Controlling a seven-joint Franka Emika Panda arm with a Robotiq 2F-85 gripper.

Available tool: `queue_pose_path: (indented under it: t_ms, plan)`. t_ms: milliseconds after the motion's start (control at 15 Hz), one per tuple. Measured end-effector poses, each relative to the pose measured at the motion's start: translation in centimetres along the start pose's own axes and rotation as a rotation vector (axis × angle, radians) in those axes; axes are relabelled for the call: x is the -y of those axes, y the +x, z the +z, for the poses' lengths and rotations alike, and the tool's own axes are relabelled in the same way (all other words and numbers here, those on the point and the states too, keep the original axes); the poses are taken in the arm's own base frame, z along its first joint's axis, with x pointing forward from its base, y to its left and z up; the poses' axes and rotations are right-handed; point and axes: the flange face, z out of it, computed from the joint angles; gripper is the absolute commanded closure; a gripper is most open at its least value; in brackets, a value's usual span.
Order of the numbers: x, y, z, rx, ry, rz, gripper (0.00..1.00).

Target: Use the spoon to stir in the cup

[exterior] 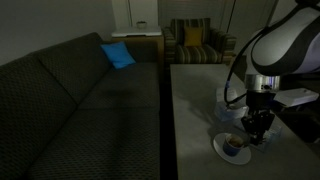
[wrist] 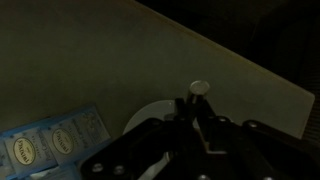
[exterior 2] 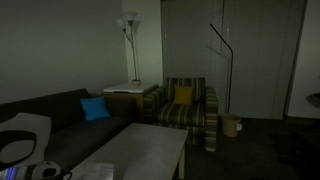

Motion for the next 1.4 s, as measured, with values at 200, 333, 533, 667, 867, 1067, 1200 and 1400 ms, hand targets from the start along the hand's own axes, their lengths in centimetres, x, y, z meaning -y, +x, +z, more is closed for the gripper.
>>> queue_pose_path:
  t_ms: [200,333,533,667,867,1067,1200,1400]
  plan:
    - [0.0,0.0,0.0,0.003,0.000,0.000,0.96]
    - [0.0,0.0,-0.1,0.006,0.001,0.000,0.96]
    - [0.0,0.0,-0.1,0.009,0.001,-0.001,0.96]
    - [0.1,0.0,-0.1,0.009,0.000,-0.002,0.96]
    - [0.4,0.1,-0.1,0.008,-0.002,-0.007,0.96]
    - [0.7,0.3,-0.3,0.006,-0.005,-0.013,0.96]
    - [0.9,0.5,-0.5,0.009,-0.007,-0.016,0.96]
    - [1.3,0.8,-1.0,0.023,-0.010,-0.024,0.96]
